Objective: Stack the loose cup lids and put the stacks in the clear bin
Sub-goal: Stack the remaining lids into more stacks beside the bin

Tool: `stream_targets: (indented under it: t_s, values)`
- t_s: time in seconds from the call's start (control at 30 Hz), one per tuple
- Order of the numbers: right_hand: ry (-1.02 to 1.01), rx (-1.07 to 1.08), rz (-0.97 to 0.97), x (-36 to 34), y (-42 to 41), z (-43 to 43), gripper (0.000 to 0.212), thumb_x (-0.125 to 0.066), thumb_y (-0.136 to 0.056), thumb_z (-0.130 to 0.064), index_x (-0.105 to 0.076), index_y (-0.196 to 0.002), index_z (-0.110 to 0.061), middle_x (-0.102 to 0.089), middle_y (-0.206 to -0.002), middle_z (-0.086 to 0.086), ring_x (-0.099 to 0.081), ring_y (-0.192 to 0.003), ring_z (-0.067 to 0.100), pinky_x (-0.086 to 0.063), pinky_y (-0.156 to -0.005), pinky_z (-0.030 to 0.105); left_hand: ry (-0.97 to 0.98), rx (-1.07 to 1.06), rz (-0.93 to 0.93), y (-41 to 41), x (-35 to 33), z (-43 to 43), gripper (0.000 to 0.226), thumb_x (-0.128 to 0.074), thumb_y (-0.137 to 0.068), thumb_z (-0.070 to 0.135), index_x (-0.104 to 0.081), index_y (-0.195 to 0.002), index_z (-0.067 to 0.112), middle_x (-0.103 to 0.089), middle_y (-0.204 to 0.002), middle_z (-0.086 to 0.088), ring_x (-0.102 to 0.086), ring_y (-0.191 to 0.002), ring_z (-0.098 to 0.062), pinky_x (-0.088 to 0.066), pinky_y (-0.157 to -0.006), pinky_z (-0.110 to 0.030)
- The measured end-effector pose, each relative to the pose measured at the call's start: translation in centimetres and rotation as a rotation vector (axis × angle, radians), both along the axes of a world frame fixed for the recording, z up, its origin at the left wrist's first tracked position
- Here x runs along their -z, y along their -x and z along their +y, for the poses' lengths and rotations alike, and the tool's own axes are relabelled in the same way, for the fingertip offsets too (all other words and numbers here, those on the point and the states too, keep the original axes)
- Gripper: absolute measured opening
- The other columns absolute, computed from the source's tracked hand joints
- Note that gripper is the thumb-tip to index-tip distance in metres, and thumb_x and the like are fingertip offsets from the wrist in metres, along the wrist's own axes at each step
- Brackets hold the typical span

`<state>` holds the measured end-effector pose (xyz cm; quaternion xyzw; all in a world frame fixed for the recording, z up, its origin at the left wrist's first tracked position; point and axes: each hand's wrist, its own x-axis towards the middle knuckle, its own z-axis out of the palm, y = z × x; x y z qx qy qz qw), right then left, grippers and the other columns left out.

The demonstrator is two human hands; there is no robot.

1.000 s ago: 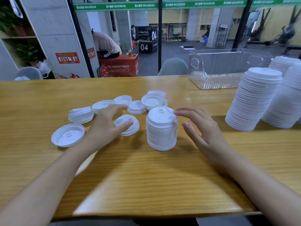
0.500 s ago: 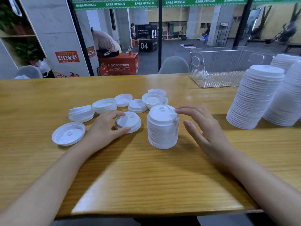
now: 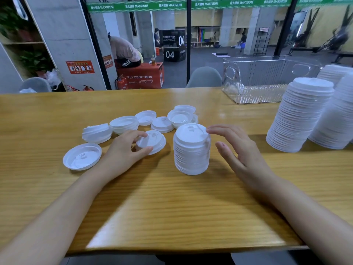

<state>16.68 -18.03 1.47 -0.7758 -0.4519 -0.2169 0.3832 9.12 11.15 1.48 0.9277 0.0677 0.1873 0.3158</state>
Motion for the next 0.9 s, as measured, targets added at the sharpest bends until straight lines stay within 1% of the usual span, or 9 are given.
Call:
stream_targets:
  t_s: [0.13,0.23,0.33,0.4,0.43,0.5,0.63,0.8,0.9]
  values:
    - [0.006,0.002,-0.001,0.0,-0.1,0.0,0.041,-0.039,-0.101,-0.037,-0.061,-0.126,-0.014,-0.058,-0.128,-0.007,-0.051,-0.121,0.015,-0.033,-0.104,0.017,0.014,-0.028,-0.013,0.1,-0.2,-0.4,0.033,-0.072,-0.086,0.028,-0.061,-0.116,0.026,-0.057,-0.118,0.009,-0.052,-0.107,-0.008,-0.036,-0.086,-0.022]
    - [0.01,0.011,-0.002,0.0,-0.1,0.0,0.041,-0.039,-0.101,-0.036,-0.061,-0.125,-0.013,-0.057,-0.128,-0.007,-0.051,-0.121,0.014,-0.032,-0.104,0.016,0.031,-0.105,-0.14,0.2,-1.0,-1.1,0.035,-0.073,-0.086,0.027,-0.063,-0.119,0.02,-0.057,-0.12,0.01,-0.048,-0.108,-0.005,-0.032,-0.088,-0.019]
    - [0.003,0.024,-0.019,0.1,-0.2,0.0,0.04,-0.039,-0.101,-0.036,-0.061,-0.126,-0.013,-0.057,-0.128,-0.007,-0.05,-0.121,0.013,-0.03,-0.104,0.014,0.102,-0.088,-0.304,0.6,-2.7,-2.3,0.033,-0.072,-0.087,0.03,-0.064,-0.118,0.024,-0.055,-0.112,0.023,-0.048,-0.105,0.004,-0.034,-0.092,-0.018]
    - [-0.011,0.039,-0.027,0.1,-0.3,0.0,0.041,-0.039,-0.101,-0.036,-0.061,-0.126,-0.012,-0.057,-0.128,-0.007,-0.05,-0.121,0.013,-0.03,-0.104,0.014,0.152,-0.022,-0.337,0.8,-3.8,-3.4,0.033,-0.073,-0.085,0.039,-0.064,-0.116,0.031,-0.056,-0.114,0.026,-0.047,-0.107,0.012,-0.033,-0.092,-0.01]
    - [-0.019,0.045,-0.032,0.1,-0.3,0.0,0.041,-0.039,-0.101,-0.037,-0.061,-0.126,-0.012,-0.057,-0.128,-0.006,-0.05,-0.121,0.014,-0.03,-0.104,0.014,0.176,0.025,-0.325,0.8,-4.2,-4.0,0.036,-0.073,-0.082,0.047,-0.064,-0.115,0.035,-0.058,-0.116,0.024,-0.047,-0.111,0.012,-0.033,-0.09,-0.007]
    - [-0.03,0.051,-0.039,0.0,-0.3,0.0,0.041,-0.04,-0.101,-0.036,-0.061,-0.126,-0.011,-0.057,-0.128,-0.004,-0.05,-0.12,0.015,-0.031,-0.105,0.016,0.176,0.114,-0.267,0.8,-4.8,-5.3,0.042,-0.068,-0.075,0.057,-0.064,-0.113,0.04,-0.06,-0.118,0.026,-0.048,-0.116,0.008,-0.034,-0.091,-0.008]
    - [-0.037,0.047,-0.043,0.0,-0.4,-0.1,0.041,-0.04,-0.101,-0.036,-0.06,-0.128,-0.012,-0.058,-0.129,-0.001,-0.05,-0.121,0.017,-0.031,-0.106,0.017,0.094,0.196,-0.182,0.3,-4.8,-7.2,0.044,-0.064,-0.072,0.058,-0.064,-0.112,0.04,-0.057,-0.116,0.031,-0.046,-0.12,0.001,-0.03,-0.091,-0.004]
    - [-0.017,0.035,-0.058,0.0,-0.3,-0.1,0.04,-0.042,-0.101,-0.034,-0.06,-0.13,-0.013,-0.057,-0.131,-0.001,-0.05,-0.122,0.02,-0.03,-0.106,0.017,0.094,0.208,-0.137,0.0,-4.7,-7.6,0.034,-0.076,-0.083,0.039,-0.065,-0.114,0.033,-0.06,-0.119,0.021,-0.045,-0.12,-0.005,-0.025,-0.084,0.004]
    - [0.0,0.03,-0.052,0.0,-0.2,-0.1,0.04,-0.042,-0.101,-0.034,-0.059,-0.131,-0.014,-0.056,-0.133,-0.002,-0.049,-0.124,0.019,-0.029,-0.106,0.015,0.079,0.225,-0.136,0.0,-4.5,-7.7,0.035,-0.076,-0.082,0.041,-0.065,-0.114,0.033,-0.06,-0.12,0.019,-0.045,-0.118,-0.007,-0.025,-0.083,0.004]
